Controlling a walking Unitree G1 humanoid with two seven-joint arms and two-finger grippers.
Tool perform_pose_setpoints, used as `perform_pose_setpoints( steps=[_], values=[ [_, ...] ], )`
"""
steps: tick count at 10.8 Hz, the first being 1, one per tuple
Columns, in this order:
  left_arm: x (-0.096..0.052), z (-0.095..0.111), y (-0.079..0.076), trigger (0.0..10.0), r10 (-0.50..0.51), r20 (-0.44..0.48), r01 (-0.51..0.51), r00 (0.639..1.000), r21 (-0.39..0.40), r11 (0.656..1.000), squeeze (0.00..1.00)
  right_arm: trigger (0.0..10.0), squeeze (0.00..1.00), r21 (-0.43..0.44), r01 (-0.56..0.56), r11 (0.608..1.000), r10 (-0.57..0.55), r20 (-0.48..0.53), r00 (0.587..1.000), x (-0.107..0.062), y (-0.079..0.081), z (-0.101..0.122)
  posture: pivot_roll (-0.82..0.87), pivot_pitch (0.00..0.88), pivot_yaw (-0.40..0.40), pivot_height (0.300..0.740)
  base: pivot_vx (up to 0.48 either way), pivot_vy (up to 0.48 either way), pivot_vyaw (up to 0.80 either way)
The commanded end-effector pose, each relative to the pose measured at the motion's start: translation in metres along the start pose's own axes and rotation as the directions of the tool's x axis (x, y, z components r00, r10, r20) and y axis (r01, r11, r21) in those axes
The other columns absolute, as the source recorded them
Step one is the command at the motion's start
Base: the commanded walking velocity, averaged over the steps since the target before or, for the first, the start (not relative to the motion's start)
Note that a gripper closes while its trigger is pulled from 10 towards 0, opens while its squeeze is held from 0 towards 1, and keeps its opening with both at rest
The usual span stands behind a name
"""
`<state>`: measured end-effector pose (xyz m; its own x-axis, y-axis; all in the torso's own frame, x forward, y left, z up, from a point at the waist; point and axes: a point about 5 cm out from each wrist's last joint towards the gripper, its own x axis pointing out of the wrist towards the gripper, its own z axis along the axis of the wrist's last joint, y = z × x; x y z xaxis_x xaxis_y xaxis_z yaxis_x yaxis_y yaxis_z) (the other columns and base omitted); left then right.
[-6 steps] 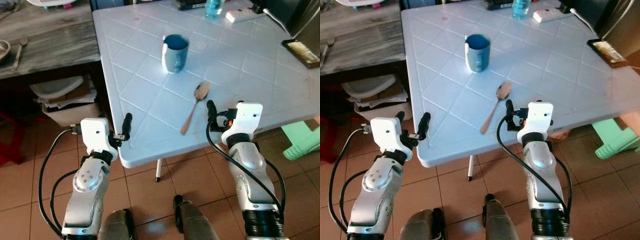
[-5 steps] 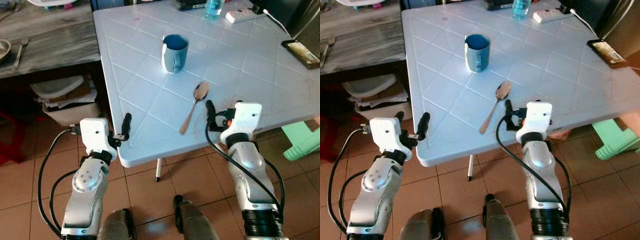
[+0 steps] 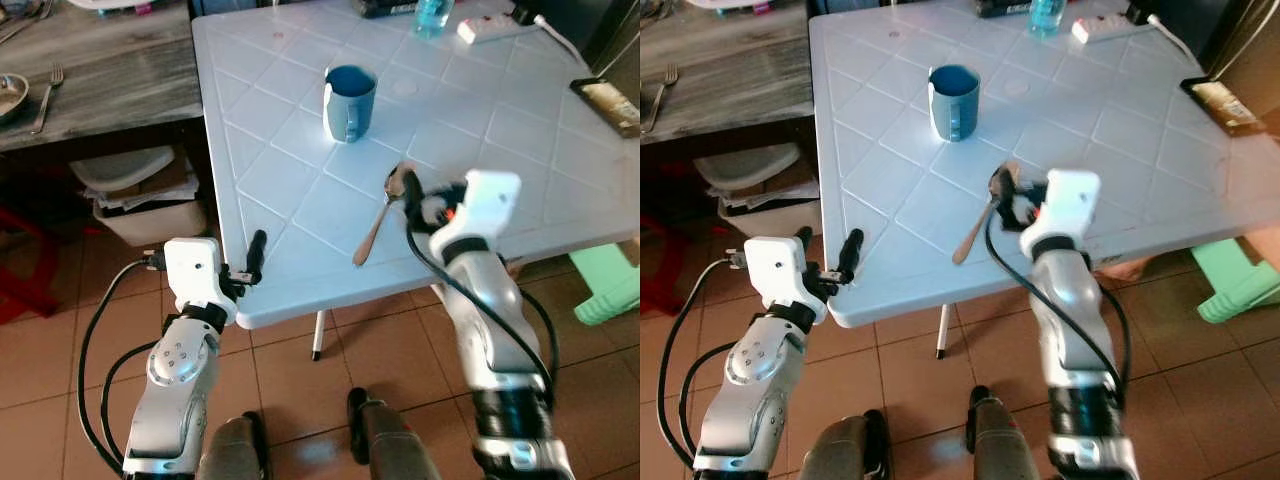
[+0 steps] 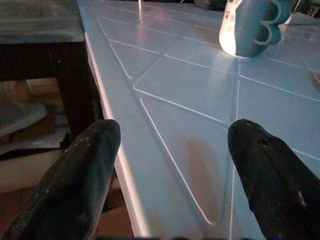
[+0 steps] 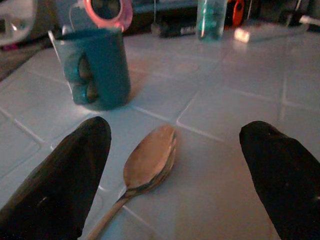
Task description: Setting the table
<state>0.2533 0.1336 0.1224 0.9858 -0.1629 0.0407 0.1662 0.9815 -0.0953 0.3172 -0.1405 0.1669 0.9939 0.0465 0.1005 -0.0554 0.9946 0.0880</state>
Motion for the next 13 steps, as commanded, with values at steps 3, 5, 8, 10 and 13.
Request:
perform_pose_setpoints(
  steps=[3, 5, 8, 10, 13],
  values=[
    [-0.005, -0.001, -0.003, 10.0, -0.03, -0.022, 0.029, 0.999, -0.011, 1.0, 0.0, 10.0, 0.0, 0.053, 0.043, 0.998, -0.038, -0.106, 0.994, 0.004, 0.012, -0.004, -0.04, 0.252, 0.04, 0.74, 0.0, 0.0, 0.0],
    [-0.005, -0.002, -0.005, 10.0, -0.04, -0.03, 0.04, 0.999, -0.017, 0.999, 0.0, 10.0, 0.0, 0.091, 0.044, 0.995, -0.03, -0.155, 0.987, 0.005, 0.018, -0.007, -0.04, 0.258, 0.04, 0.74, 0.0, 0.0, 0.0],
    [-0.004, -0.003, -0.006, 10.0, -0.049, -0.043, 0.049, 0.998, -0.014, 0.999, 0.0, 10.0, 0.0, 0.194, -0.019, 0.981, 0.069, -0.253, 0.965, 0.01, 0.042, -0.004, -0.04, 0.264, 0.04, 0.74, 0.0, 0.0, 0.0],
    [-0.004, -0.004, -0.006, 10.0, -0.05, -0.051, 0.049, 0.997, -0.016, 0.999, 0.0, 10.0, 0.0, 0.222, -0.014, 0.975, 0.088, -0.327, 0.941, 0.004, 0.047, -0.009, -0.04, 0.266, 0.038, 0.74, 0.0, 0.0, 0.0],
    [-0.003, -0.005, -0.007, 10.0, -0.056, -0.057, 0.055, 0.997, -0.017, 0.998, 0.0, 10.0, 0.0, 0.176, -0.02, 0.984, 0.081, -0.351, 0.933, -0.004, 0.04, -0.013, -0.05, 0.264, 0.039, 0.74, 0.0, 0.0, 0.0]
  ],
)
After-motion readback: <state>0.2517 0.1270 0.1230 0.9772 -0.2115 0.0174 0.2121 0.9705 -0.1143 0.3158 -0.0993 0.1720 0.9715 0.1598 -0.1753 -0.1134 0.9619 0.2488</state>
